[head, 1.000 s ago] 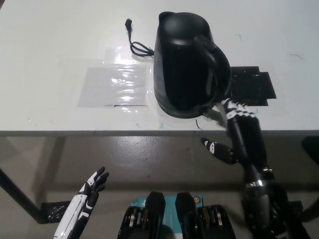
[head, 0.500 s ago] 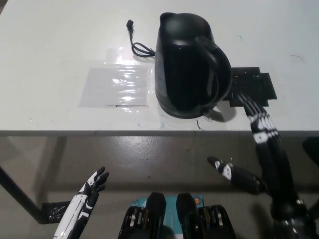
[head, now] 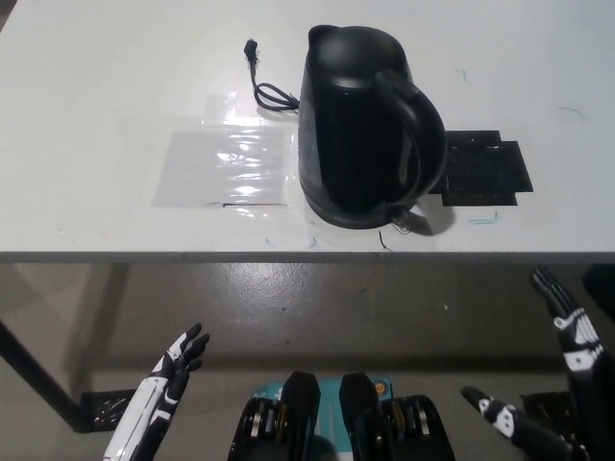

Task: A kettle is kept at the center of the table close to the robot and the robot uses its right index finger to press downwards on the transparent start boiling button

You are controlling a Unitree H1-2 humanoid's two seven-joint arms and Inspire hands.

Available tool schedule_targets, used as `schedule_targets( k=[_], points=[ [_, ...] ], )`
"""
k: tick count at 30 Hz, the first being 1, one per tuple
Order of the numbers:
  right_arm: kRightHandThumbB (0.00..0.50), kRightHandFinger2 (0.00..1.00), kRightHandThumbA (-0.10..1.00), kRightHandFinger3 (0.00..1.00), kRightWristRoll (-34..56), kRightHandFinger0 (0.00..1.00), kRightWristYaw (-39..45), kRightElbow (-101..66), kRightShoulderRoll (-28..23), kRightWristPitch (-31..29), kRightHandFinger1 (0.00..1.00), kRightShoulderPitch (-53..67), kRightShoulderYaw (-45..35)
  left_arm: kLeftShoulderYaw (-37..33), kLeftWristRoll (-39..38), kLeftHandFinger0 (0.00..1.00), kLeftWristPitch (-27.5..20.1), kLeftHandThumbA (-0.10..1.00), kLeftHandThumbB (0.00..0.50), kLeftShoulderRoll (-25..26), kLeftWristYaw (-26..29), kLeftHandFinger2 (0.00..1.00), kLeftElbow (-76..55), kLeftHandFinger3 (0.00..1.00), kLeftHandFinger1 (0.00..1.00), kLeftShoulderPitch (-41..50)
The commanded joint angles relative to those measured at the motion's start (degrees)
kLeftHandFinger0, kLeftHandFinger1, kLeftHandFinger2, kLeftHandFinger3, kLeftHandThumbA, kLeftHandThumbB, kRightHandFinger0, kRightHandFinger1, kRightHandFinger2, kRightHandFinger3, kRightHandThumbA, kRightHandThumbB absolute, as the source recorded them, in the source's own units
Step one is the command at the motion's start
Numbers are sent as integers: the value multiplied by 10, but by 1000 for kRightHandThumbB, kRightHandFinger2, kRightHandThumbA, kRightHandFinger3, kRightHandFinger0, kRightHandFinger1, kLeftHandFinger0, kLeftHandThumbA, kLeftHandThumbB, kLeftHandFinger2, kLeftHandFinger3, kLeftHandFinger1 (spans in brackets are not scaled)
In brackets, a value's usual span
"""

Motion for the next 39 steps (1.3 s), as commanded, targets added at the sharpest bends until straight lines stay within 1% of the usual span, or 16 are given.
schedule_targets(
  k=[1, 3, 8, 9, 11, 12, 13, 15, 18, 23, 27, 32, 34, 39],
  points=[
    [372, 1000, 1000, 1000, 28, 1000, -22, 9, -8, -46, 1000, 3, -7, 7, -14, 1000, -18, 1000, 327, 3, -8, 1000, -5, 1000, 1000, -1],
    [358, 1000, 1000, 1000, 25, 1000, -28, 16, -9, -46, 1000, 9, -4, 7, -28, 1000, -10, 1000, 330, 4, -14, 1000, -9, 1000, 1000, 3],
    [370, 1000, 1000, 1000, 27, 1000, -38, 37, -11, -46, 1000, 8, 6, 8, -25, 1000, -12, 1000, 331, 4, -11, 1000, -11, 1000, 1000, 5],
    [377, 1000, 1000, 1000, 29, 1000, -36, 40, -10, -46, 1000, 9, 7, 8, -27, 1000, -15, 1000, 320, 5, -12, 1000, -10, 1000, 1000, 5],
    [376, 1000, 1000, 1000, 31, 1000, -38, 45, -10, -46, 1000, 8, 10, 7, -28, 1000, -17, 1000, 316, 5, -12, 1000, -9, 1000, 1000, 3],
    [375, 1000, 1000, 1000, 36, 1000, -38, 53, -10, -46, 1000, 8, 13, 7, -29, 1000, -14, 1000, 322, 5, -13, 1000, -11, 1000, 1000, 3],
    [370, 1000, 1000, 1000, 42, 1000, -39, 61, -10, -46, 1000, 7, 17, 8, -29, 1000, -17, 1000, 313, 5, -12, 1000, -10, 1000, 1000, 3],
    [366, 1000, 1000, 1000, 40, 1000, -47, 74, -12, -46, 1000, 7, 23, 8, -27, 1000, -17, 1000, 331, 3, -9, 1000, -9, 1000, 1000, 2],
    [362, 1000, 1000, 1000, 41, 1000, -56, 92, -17, -46, 1000, 5, 31, 7, -27, 1000, -21, 1000, 322, 3, -10, 1000, -5, 1000, 1000, 1],
    [358, 1000, 1000, 1000, 44, 1000, -65, 114, -22, -46, 1000, -5, 43, 8, -29, 1000, -18, 1000, 333, 2, -8, 1000, -4, 1000, 1000, -3],
    [365, 1000, 1000, 1000, 62, 1000, -57, 130, -24, -46, 1000, -8, 51, 8, -26, 1000, -26, 1000, 315, 4, -8, 1000, 1, 1000, 1000, -1],
    [364, 1000, 1000, 1000, 72, 1000, -52, 145, -28, -46, 1000, -13, 58, 10, -27, 1000, -26, 1000, 327, 4, -6, 1000, 1, 1000, 1000, 1],
    [374, 1000, 1000, 1000, 82, 1000, -46, 152, -26, -46, 1000, -14, 58, 10, -28, 1000, -25, 1000, 335, 4, -7, 1000, 3, 1000, 1000, 0],
    [386, 1000, 1000, 1000, 109, 1000, -36, 165, -26, -46, 1000, -16, 61, 10, -28, 1000, -26, 1000, 333, 3, -7, 1000, 5, 1000, 1000, 2]
  ],
)
